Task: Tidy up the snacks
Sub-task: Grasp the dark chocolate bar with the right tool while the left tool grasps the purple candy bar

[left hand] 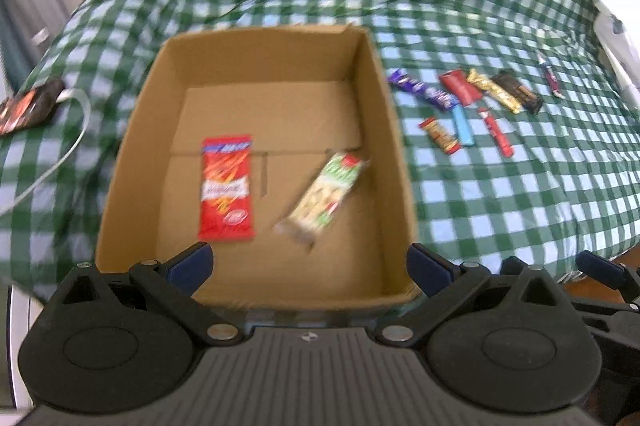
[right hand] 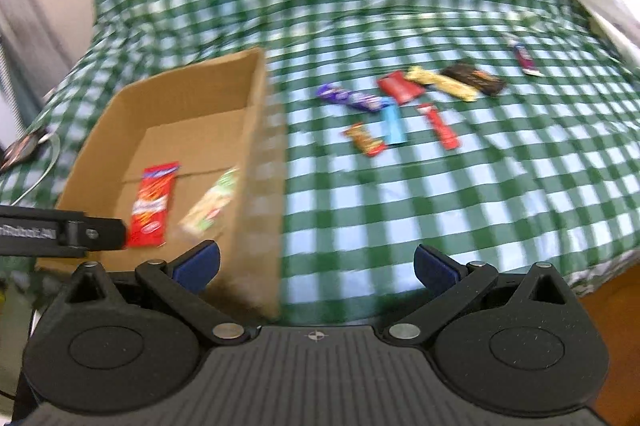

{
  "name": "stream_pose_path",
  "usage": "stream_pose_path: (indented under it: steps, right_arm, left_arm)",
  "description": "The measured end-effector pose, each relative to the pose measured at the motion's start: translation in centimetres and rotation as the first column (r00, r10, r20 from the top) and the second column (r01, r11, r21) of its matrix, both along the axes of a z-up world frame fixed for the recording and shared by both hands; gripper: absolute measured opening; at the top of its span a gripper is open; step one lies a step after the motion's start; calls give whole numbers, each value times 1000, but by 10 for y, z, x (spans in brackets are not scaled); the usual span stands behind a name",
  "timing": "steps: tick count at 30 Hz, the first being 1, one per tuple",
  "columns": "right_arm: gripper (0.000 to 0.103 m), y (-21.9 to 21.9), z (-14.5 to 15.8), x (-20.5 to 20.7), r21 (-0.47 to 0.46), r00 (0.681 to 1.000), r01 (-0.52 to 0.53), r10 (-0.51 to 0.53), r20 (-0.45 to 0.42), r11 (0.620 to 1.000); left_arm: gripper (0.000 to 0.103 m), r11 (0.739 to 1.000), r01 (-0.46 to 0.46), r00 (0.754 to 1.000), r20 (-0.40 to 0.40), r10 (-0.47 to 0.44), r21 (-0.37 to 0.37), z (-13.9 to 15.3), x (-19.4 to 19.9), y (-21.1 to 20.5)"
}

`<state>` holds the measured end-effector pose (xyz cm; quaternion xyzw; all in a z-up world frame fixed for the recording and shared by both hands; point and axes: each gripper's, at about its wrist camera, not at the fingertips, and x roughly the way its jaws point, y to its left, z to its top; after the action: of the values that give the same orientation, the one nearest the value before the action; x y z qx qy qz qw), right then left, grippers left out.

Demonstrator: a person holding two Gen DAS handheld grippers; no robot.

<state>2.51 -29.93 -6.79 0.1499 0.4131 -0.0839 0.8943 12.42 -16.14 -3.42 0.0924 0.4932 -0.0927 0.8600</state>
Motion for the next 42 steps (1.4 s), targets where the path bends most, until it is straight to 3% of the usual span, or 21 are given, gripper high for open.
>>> stream_pose_path:
  steps: [9,16,20,24,32,37,40,41,42]
  right_arm:
    - [102,-101,-20,4,-46,979,203,-203,5,978]
    - [102,-177,-33,35,-92,965,258,-251,81,962]
    - [102,-215,-49,81,-169,964,249,-227,139,954]
    - [102,-258,-80,144,-227,963,247,-214,161,942]
    - [102,-294,-142,248,-238,991,125,-112,69,963]
    - [102,-295,-175,287,-267,997,64,-72,-20,962]
    - [102,-299,-183,295,-255,998,56,-59,-4,965]
    - [102,-299,-183,296,-256,999,47,-50,-4,965]
    - [98,-300,-182,297,-253,999,40,-44,-11,967]
  left_arm:
    - [103,994,98,993,-57,-101,-57,-7,52,-90]
    - [103,994,22,992,-118,-35,-109,-34,126,-154]
    - [103,988,-63,987,-156,40,-144,-63,177,-190]
    - [103,987,-126,977,-188,105,-103,-99,222,-214]
    - [103,967,-238,941,-268,205,-97,-162,287,-222]
    - [103,954,-295,894,-370,254,-57,-202,315,-218]
    - [103,952,-302,898,-347,270,-41,-200,317,-221]
    - [101,955,-295,901,-345,263,-41,-200,316,-221]
    - [87,956,-290,907,-329,263,-34,-197,314,-221]
